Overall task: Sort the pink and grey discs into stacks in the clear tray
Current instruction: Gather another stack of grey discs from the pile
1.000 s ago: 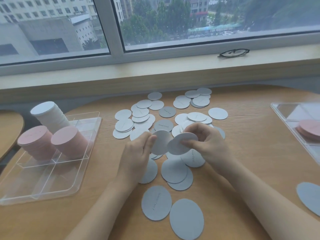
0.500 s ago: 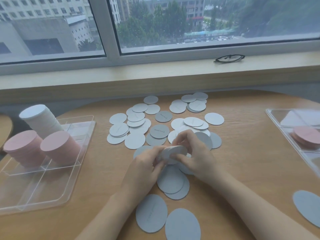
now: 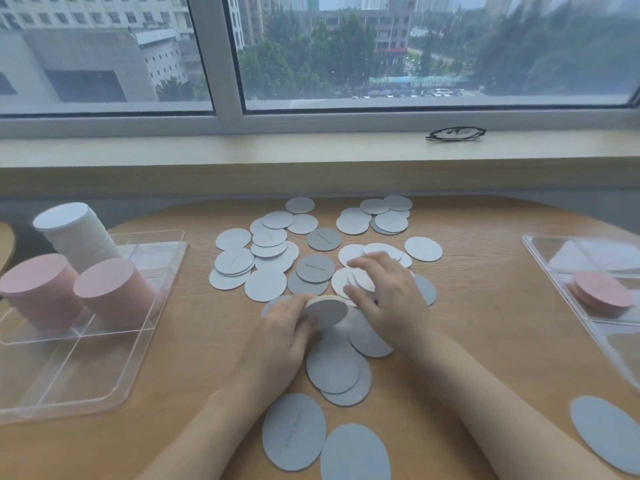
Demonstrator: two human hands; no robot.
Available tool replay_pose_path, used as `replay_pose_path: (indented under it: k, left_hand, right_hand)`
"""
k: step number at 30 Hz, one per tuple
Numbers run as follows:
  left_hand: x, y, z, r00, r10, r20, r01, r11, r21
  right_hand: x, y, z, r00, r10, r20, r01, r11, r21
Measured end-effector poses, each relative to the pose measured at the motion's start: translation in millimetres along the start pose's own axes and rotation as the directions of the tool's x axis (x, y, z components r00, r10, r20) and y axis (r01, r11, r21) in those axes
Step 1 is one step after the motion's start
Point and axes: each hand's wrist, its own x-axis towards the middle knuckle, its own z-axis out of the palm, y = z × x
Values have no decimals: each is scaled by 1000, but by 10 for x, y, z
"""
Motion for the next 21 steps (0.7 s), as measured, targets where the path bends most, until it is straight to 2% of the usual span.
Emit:
replay_pose_path:
  k: [1, 3, 5, 7, 12, 16, 19, 21]
  left_hand:
    - [-1, 14, -9, 1000, -10, 3, 10, 1000, -15]
    - [-3, 24, -17, 1000, -18, 12, 18, 999, -40]
    - [-1, 4, -16, 999, -25, 19, 27, 998, -59]
    - [3, -15, -11, 999, -37, 28, 38, 997, -67]
    - [12, -43, 1, 999, -37, 38, 40, 997, -69]
    - [8, -37, 1, 999, -37, 40, 40, 995, -93]
    - [4, -29, -11, 998, -39, 42, 43, 994, -98]
    - [1, -22, -14, 998, -41, 44, 45, 994, -101]
  right_hand:
    - [63, 55, -6, 1000, 23, -18, -25, 987, -161]
    - [156, 129, -19, 992, 111, 54, -80, 914, -399]
    - [212, 170, -32, 973, 197, 122, -108, 851, -514]
    - [238, 185, -61, 965, 218, 146, -112, 845, -523]
    - [223, 256, -173, 960, 200, 194, -118, 922, -368]
    - [212, 277, -229, 965, 205, 160, -158, 951, -265]
    - [210, 248, -232, 975, 190, 114, -139, 927, -348]
    - [207, 235, -234, 973, 188, 135, -122, 912, -391]
